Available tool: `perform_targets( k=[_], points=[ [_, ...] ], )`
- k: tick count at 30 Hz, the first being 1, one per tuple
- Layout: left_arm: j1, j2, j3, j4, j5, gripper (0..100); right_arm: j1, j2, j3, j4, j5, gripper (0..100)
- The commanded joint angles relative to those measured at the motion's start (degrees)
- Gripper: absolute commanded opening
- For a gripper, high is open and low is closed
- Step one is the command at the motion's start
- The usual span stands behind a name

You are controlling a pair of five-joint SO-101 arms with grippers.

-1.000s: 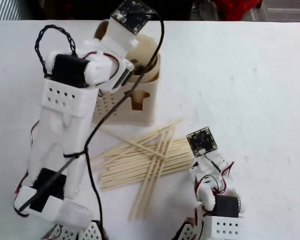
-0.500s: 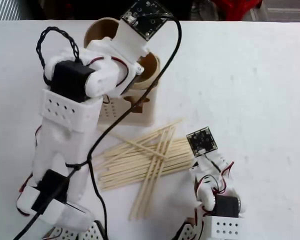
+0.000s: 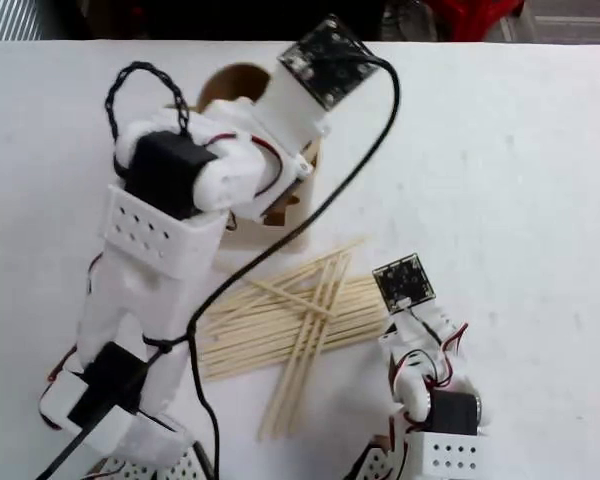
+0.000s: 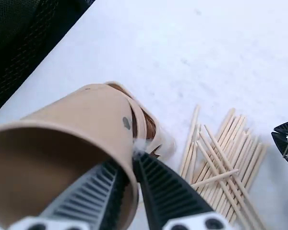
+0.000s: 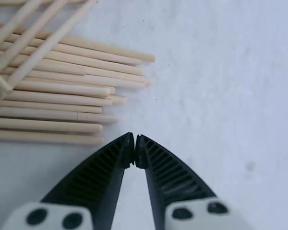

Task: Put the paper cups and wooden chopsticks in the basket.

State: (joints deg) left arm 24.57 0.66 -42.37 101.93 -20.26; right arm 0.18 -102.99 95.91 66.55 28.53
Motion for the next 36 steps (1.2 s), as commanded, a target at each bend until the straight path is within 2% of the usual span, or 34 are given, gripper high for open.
perform_targets(
  k=[1, 7, 17, 23, 28, 36],
  points=[
    [0.7, -0.2, -1.7, -0.1, 0.4, 3, -0.3, -0.2, 0.4, -1.1, 0.4, 2.5],
    [-2.2, 2.2, -1.9, 0.0, 0.4, 15, -0.3, -0.2, 0.4, -1.1, 0.4, 2.5],
    [-5.1, 2.8, -2.3, -6.6, 1.1, 14, -0.3, -0.2, 0.4, -1.1, 0.4, 2.5],
    [-7.0, 2.5, -1.7, -10.4, 8.4, 14, -0.4, -0.2, 0.4, -1.1, 0.4, 2.5],
    [-9.9, 8.4, 3.6, -11.4, 8.8, 14, -0.5, -0.2, 0.4, -1.1, 0.4, 2.5],
    [-9.0, 18.6, 6.9, -15.6, 8.8, 14, -0.6, -0.2, 0.8, -1.1, 0.4, 2.5]
  ],
)
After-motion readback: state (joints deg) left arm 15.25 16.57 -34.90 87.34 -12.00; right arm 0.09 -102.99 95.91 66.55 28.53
